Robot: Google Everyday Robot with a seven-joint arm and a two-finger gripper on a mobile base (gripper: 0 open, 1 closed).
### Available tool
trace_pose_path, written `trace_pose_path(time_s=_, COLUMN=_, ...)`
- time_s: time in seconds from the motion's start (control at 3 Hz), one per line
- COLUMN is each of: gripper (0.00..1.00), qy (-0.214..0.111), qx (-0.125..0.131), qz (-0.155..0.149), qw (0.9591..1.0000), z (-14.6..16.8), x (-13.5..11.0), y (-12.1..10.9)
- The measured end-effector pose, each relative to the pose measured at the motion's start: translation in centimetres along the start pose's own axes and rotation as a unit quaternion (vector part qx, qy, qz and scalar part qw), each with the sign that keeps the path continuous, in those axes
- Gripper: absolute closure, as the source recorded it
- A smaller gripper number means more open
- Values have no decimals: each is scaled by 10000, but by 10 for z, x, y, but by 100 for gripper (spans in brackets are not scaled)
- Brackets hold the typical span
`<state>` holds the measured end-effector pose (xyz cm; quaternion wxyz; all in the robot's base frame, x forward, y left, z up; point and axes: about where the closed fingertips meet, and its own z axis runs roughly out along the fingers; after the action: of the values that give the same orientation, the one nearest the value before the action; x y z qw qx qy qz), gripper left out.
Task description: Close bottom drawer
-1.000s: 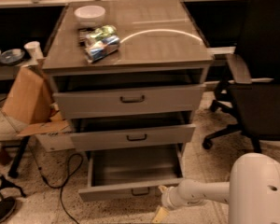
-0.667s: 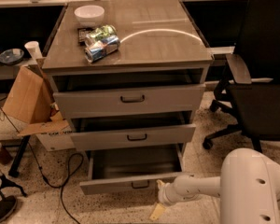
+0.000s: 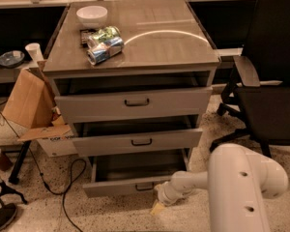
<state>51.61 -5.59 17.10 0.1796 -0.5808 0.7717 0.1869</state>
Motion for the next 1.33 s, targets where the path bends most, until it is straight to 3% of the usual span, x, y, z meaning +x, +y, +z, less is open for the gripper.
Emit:
trace_pose_path(time_s=0.33, gripper=50, qy=260, qx=-60, qz=140, qw=9995, z=6, x=8, y=-10)
trace_pose_path(time_s=1.0, gripper=96, qy=928, qx=4, qz=535, qw=9942, z=14, x=65, y=-48)
trace_pose_path(time_s=1.33, gripper=100, qy=1150, qx=89, qz=721, qw=9907, z=13, x=91, y=-67)
